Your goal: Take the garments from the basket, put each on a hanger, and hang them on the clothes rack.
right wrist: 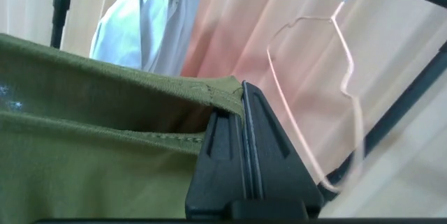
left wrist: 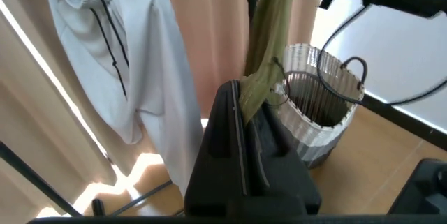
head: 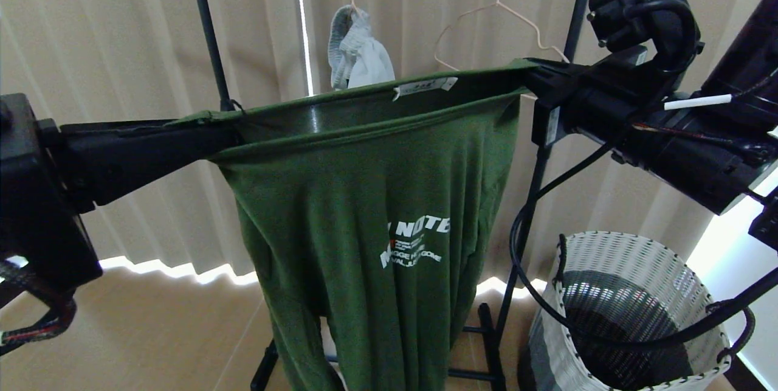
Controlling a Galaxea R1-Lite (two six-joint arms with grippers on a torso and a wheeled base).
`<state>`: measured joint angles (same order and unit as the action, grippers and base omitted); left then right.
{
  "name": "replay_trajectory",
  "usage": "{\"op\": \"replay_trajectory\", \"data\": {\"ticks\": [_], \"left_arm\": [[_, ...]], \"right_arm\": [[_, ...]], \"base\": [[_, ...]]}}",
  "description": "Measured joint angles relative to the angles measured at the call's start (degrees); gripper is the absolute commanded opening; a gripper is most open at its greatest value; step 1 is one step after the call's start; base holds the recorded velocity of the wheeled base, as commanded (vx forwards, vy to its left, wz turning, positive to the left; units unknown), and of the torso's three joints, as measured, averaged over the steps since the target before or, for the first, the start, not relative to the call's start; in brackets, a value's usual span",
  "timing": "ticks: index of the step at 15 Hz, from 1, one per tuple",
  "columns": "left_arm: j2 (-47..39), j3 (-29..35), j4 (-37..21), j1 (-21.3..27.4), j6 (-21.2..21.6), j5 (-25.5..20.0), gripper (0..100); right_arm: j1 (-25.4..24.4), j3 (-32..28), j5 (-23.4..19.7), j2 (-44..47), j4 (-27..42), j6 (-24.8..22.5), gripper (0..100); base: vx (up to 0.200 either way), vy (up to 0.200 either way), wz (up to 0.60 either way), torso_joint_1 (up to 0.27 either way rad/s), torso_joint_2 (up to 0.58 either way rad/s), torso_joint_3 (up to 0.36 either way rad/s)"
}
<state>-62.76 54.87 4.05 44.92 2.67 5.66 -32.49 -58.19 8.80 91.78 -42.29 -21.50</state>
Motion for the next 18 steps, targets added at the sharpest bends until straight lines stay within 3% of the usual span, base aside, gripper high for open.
{"op": "replay_trajectory", "data": {"ticks": [5, 12, 18], "left_arm": [[-0.4, 0.6, 1.3, -0.2, -0.1, 0.0, 0], [-7.4, 4.9, 4.5, -6.5, 0.2, 0.5, 0], [-11.1, 6.4, 6.3, -7.1, 0.2, 1.5, 0]], "right_arm": [[0.8, 0.5, 0.5, -1.2, 0.5, -0.1, 0], [1.9, 5.7, 0.5, -10.1, 5.5, -0.2, 0], [1.9, 8.7, 0.2, -15.5, 5.9, -0.2, 0]], "base": [[0.000, 0.000, 0.00, 0.000, 0.00, 0.000], [0.000, 0.000, 0.00, 0.000, 0.00, 0.000], [0.000, 0.000, 0.00, 0.000, 0.00, 0.000]]}}
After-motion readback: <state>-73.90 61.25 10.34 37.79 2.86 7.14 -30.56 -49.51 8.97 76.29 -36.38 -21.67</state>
